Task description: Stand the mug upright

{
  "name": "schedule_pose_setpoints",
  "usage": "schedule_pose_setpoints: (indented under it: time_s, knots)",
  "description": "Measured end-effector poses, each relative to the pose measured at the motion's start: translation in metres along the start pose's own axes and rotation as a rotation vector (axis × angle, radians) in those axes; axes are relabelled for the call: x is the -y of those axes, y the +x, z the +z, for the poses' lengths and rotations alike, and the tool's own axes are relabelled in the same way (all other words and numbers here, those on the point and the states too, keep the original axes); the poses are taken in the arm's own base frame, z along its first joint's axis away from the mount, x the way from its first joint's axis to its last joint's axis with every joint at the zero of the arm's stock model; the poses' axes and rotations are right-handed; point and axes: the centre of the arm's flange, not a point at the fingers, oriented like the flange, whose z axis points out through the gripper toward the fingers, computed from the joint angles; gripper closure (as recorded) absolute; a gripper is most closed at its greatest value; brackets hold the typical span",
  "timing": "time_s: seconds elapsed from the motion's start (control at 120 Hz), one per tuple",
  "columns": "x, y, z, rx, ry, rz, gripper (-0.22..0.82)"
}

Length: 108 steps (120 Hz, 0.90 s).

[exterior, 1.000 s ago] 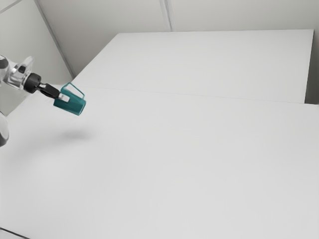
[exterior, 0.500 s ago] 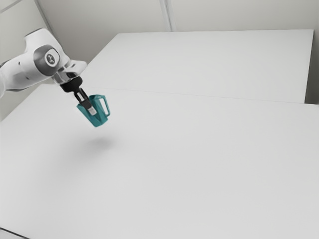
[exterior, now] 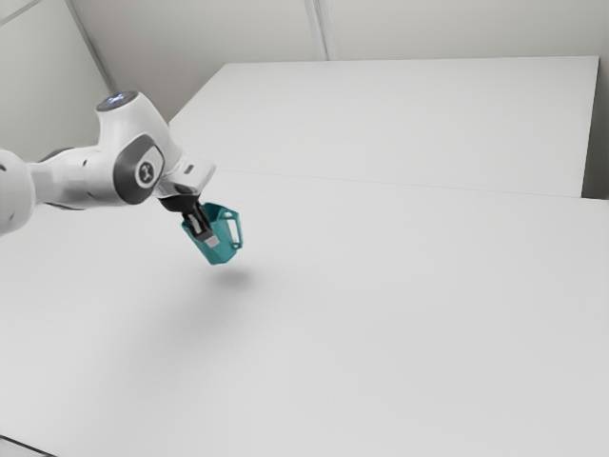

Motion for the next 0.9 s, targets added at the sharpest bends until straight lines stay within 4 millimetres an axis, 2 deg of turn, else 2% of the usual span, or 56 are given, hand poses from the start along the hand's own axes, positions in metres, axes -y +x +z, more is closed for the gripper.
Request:
schedule_pose_setpoints:
  time_s: [0.117,0.2,0.367,0.433,0.9]
  knots:
    - [-0.023,0.009,0.01,0.015,0.025,0.049,0.79]
    - [-0.031,0.008,0.012,0.018,0.047,0.061,0.79]
    - [-0.016,-0.033,0.016,0.039,0.079,-0.009,0.79]
    - [-0.015,-0.041,0.019,0.046,0.084,-0.02,0.79]
    - [-0.034,-0.028,0.036,0.041,0.102,0.01,0.79]
